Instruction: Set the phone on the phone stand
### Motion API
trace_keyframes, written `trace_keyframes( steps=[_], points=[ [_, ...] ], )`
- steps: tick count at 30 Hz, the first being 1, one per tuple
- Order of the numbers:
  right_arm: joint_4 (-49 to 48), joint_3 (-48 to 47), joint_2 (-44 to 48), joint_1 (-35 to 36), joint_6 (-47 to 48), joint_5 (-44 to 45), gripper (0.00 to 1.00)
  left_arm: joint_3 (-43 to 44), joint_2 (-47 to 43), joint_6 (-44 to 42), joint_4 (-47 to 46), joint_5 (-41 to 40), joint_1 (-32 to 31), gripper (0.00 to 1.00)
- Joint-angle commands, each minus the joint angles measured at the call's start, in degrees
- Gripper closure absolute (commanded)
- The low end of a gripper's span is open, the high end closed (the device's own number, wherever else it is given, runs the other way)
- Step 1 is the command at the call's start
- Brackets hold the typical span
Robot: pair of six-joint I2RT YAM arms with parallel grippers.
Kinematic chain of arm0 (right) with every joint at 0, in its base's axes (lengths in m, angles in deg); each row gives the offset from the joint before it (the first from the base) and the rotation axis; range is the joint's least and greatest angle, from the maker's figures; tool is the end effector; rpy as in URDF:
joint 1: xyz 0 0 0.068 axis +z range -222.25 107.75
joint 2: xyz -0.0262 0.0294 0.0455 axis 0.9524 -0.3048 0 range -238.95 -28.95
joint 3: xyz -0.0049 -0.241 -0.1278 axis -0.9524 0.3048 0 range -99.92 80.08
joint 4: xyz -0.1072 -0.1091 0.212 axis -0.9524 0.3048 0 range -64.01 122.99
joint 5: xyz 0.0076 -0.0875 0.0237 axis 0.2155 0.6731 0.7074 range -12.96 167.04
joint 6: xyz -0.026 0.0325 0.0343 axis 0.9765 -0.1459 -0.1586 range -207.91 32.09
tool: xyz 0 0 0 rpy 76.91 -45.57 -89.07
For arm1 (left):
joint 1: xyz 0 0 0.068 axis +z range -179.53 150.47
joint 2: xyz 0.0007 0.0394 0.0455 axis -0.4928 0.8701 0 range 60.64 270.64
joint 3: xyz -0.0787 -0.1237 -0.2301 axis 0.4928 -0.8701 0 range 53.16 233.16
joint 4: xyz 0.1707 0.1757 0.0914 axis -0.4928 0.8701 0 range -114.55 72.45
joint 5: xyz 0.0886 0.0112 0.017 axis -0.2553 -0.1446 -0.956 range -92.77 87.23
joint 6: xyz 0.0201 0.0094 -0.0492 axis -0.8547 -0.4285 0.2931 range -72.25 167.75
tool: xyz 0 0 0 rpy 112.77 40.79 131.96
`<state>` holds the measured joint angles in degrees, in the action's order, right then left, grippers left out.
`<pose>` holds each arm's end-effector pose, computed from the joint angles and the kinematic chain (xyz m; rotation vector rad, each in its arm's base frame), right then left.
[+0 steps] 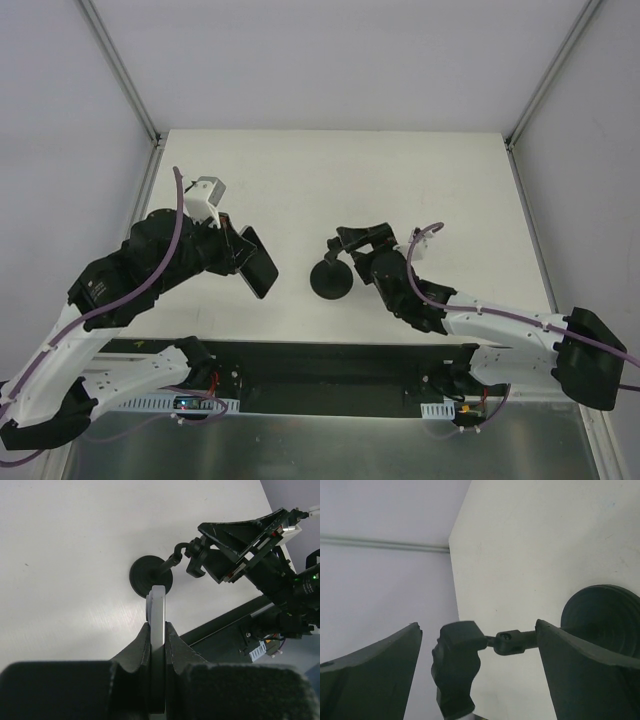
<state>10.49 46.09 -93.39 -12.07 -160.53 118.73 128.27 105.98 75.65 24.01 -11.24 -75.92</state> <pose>0.1422 0.2008 0.2533 0.7195 1.7352 0.9942 0.0870 -0.0839 0.4398 0.2125 1.9528 -0.7325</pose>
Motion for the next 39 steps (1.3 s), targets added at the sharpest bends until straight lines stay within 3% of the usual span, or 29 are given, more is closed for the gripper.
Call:
trace_keyframes(
  steps=[1, 4, 6, 8, 11, 16, 20, 21, 24, 33, 39],
  points=[
    [-10.0, 3.8, 4.7, 0.7, 19.2, -6.1, 0.02, 1.7, 0.5, 2.4, -4.7, 2.8, 0.2, 1.00],
    [-7.2, 3.2, 10.7, 0.6, 39.0, -10.3, 0.02, 1.9, 1.2, 2.9, -5.5, 3.9, 0.2, 1.00],
    [5.2, -0.7, 12.7, 0.6, 50.7, -10.8, 0.00, 1.4, 1.5, 2.9, -6.3, 5.1, 0.2, 1.00],
    [18.6, -5.3, 14.1, 0.5, 56.6, -9.5, 0.00, 1.6, 2.0, 3.2, -6.5, 5.0, 0.2, 1.00],
    [28.2, -8.4, 15.0, -0.1, 67.8, -12.1, 0.00, 1.9, 2.2, 4.0, -6.4, 3.9, 0.2, 1.00],
    [31.7, -12.1, 15.8, -2.6, 82.0, -28.4, 0.02, 4.2, 4.7, 3.0, -6.5, 7.8, 0.2, 1.00],
    [34.6, -16.6, 11.4, -4.8, 87.3, -29.9, 0.19, 6.0, 5.6, 2.3, -7.2, 9.9, 0.2, 1.00],
    [35.3, -17.4, 10.2, -5.0, 88.0, -28.8, 0.27, 6.0, 5.5, 2.4, -7.5, 9.7, 0.2, 1.00],
    [35.3, -20.1, 6.9, -5.6, 90.8, -30.8, 0.35, 6.9, 6.2, 2.4, -7.8, 10.0, 0.2, 1.00],
    [30.4, -21.7, 1.7, -6.0, 94.4, -28.9, 0.47, 7.9, 9.6, 4.8, -7.8, 11.5, 0.5, 1.00],
    [28.6, -22.2, 0.9, -8.0, 94.2, -32.4, 0.52, 7.9, 11.3, 5.3, -7.8, 12.9, 1.1, 1.00]
  ],
)
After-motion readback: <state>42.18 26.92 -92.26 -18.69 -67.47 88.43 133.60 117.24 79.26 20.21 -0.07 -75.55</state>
